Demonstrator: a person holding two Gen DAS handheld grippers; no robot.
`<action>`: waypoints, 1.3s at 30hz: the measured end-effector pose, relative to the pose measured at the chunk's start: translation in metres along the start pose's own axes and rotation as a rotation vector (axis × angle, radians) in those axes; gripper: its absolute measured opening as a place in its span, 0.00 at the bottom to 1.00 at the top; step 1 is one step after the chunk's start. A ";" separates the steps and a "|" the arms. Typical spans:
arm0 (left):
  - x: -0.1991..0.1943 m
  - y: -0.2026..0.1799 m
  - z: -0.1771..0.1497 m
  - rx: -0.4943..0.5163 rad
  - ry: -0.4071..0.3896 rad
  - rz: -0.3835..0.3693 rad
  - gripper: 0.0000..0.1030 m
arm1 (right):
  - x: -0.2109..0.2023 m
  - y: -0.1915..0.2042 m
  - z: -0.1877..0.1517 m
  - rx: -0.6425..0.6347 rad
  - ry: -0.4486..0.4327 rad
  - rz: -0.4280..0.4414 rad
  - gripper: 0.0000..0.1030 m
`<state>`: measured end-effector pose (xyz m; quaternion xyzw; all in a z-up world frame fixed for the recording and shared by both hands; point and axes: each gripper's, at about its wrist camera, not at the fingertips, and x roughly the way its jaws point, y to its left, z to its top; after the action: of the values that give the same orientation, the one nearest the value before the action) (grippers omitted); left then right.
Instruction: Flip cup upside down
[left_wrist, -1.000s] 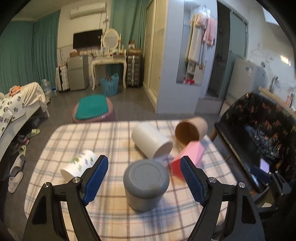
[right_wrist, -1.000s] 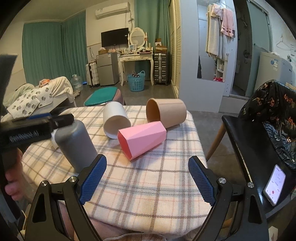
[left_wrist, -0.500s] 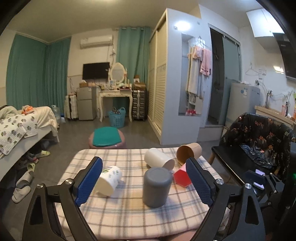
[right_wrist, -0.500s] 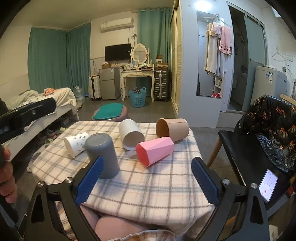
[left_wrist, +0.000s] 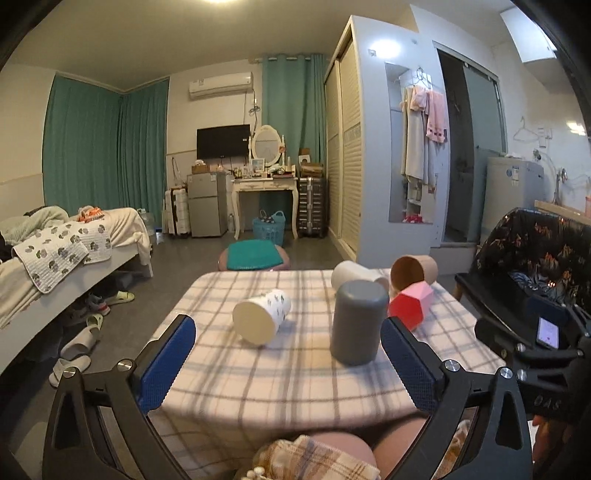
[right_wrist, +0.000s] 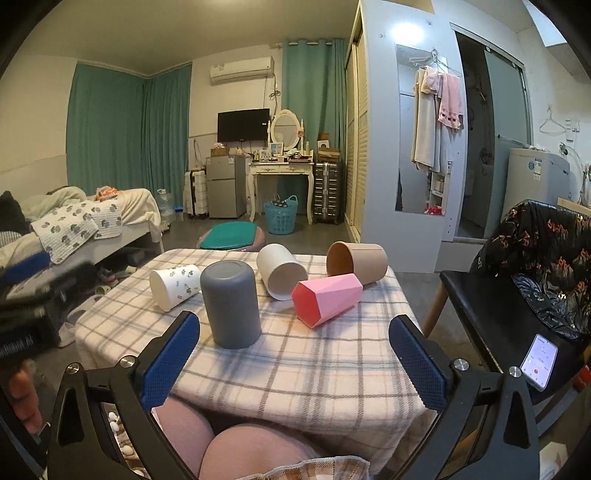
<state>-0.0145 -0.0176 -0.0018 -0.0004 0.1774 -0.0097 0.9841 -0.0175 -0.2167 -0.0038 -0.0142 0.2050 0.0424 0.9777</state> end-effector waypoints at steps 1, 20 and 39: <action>-0.002 0.002 -0.002 -0.004 0.003 0.000 1.00 | 0.001 0.000 -0.001 0.003 0.000 -0.006 1.00; 0.003 0.011 -0.015 -0.028 0.041 -0.012 1.00 | 0.008 0.004 -0.004 0.009 0.016 0.000 1.00; 0.005 0.012 -0.017 -0.028 0.047 -0.011 1.00 | 0.011 0.008 -0.006 -0.006 0.035 0.011 1.00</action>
<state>-0.0154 -0.0059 -0.0198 -0.0149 0.2006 -0.0128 0.9795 -0.0107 -0.2077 -0.0135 -0.0170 0.2219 0.0480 0.9737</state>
